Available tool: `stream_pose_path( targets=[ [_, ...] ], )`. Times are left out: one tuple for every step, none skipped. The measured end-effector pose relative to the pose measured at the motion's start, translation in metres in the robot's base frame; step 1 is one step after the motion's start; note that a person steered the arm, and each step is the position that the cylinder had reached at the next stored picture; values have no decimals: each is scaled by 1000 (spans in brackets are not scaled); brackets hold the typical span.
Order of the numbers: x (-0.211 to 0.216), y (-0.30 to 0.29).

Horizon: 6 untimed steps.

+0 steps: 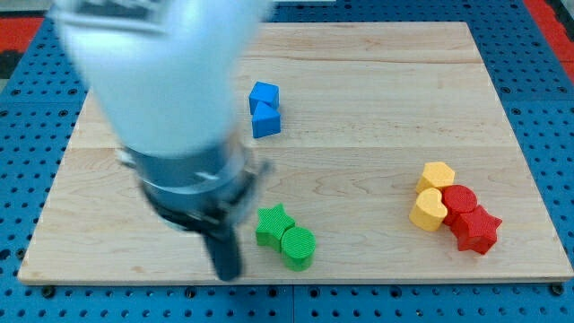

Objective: Move the green star to the blue cube

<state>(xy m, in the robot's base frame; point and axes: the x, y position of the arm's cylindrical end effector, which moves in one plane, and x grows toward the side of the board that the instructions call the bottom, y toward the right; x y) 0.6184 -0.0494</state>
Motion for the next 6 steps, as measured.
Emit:
stream_pose_path(
  targets=[
    [1, 6],
    [1, 6],
    [1, 67],
    [0, 159],
    [-2, 170],
    [0, 124]
  ],
)
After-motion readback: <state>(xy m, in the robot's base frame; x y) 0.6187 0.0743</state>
